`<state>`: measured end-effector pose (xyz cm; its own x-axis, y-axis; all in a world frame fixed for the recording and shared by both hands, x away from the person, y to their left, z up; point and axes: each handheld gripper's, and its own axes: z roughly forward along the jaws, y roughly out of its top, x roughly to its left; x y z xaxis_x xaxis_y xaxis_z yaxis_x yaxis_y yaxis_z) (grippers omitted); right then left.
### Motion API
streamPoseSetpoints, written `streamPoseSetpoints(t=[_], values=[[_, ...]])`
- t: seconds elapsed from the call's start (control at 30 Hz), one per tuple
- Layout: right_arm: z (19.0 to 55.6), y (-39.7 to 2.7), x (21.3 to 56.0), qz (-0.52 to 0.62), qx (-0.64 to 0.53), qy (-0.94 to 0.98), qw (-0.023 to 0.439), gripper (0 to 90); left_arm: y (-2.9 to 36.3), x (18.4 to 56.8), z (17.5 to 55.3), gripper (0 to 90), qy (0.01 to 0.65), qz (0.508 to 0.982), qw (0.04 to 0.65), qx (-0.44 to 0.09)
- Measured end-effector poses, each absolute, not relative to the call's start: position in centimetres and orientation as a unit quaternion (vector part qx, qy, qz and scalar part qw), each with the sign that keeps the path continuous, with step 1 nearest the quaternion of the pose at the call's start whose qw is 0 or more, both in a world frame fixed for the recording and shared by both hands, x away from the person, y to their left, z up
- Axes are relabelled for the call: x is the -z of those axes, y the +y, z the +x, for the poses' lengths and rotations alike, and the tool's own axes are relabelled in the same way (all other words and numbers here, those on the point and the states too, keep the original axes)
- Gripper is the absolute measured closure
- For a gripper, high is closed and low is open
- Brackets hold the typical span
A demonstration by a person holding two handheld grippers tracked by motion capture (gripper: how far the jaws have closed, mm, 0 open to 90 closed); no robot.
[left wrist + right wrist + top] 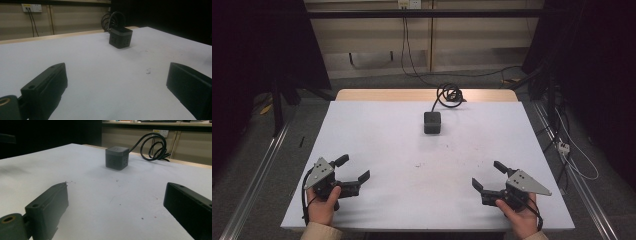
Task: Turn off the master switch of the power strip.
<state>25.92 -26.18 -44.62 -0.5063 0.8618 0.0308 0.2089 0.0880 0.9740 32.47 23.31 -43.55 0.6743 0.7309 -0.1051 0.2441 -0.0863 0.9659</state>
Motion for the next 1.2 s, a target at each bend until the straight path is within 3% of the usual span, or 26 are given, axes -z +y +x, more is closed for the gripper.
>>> streamPoseSetpoints(t=[0.53, 1.2], values=[[28.4, -23.4, 44.3, 0.384, -0.548, 0.686, 0.286, 5.9, 23.3, 43.5, 32.5, 3.2, 0.34, 0.708, 0.586, -0.201], [31.4, -23.3, 44.0, 0.407, -0.537, 0.686, 0.277, 6.0, 23.2, 43.5, 32.4, 3.3, 0.335, 0.706, 0.591, -0.196]])
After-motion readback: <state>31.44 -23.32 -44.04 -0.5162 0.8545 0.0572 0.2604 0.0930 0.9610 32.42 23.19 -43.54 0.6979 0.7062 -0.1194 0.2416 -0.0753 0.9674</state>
